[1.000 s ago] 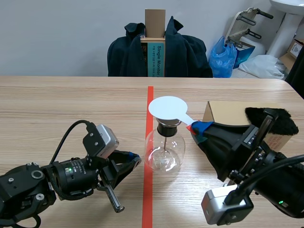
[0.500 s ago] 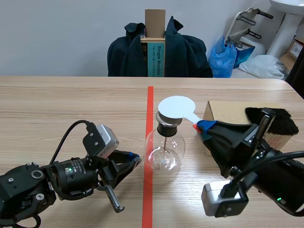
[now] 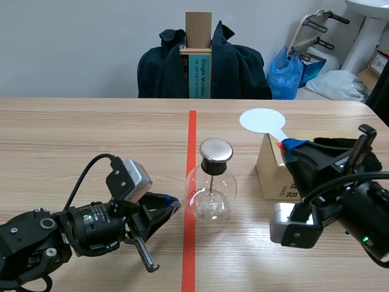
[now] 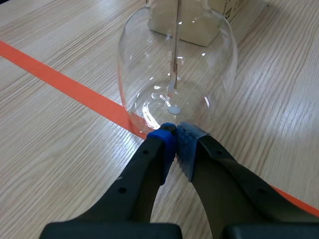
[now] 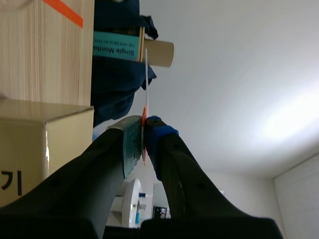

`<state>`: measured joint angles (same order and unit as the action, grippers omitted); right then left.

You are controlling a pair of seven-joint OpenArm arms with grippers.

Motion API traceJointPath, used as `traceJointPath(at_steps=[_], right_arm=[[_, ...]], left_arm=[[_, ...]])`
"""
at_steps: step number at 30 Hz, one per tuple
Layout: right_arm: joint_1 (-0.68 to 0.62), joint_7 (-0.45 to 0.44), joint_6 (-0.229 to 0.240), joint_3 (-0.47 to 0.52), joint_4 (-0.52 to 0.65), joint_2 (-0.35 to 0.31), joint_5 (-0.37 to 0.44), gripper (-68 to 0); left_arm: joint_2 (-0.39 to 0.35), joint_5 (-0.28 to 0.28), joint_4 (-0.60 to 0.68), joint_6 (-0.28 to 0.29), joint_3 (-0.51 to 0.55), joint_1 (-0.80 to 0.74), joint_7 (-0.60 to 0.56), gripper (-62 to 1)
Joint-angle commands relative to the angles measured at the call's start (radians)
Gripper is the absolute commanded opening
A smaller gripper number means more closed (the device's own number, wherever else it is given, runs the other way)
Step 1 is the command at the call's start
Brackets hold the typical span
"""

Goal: Do the electroscope experiment.
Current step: 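Move the plate toward and away from the electroscope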

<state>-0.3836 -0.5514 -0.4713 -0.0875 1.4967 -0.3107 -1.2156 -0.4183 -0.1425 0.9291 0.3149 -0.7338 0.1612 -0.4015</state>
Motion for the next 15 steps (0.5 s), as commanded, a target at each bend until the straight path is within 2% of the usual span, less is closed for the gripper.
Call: traceJointPath(at_steps=[1,6,12,15], right_arm=[[-0.002,0.012,-0.011,0.008,0.014,-0.01,0.01,-66.7],[-0.002,0.032,-0.011,0.008,0.007,-0.01,0.01,-66.7],[-0.002,-0.027,-0.012,0.008,-0.013,-0.011,0.01,-66.7],[-0.002,-0.073,-0.032,0.008,-0.013,-0.011,0.01,-66.7]], left_arm=[[0.002,-0.01,0.027,0.001,0.005,0.008,-0.017,-59.4],[0.002,-0.01,0.027,0.001,0.005,0.008,-0.017,-59.4],[0.002,-0.01,0.027,0.001,0.005,0.008,-0.017,-59.4],[0.002,-0.01,0.027,0.001,0.005,0.008,-0.017,-59.4]])
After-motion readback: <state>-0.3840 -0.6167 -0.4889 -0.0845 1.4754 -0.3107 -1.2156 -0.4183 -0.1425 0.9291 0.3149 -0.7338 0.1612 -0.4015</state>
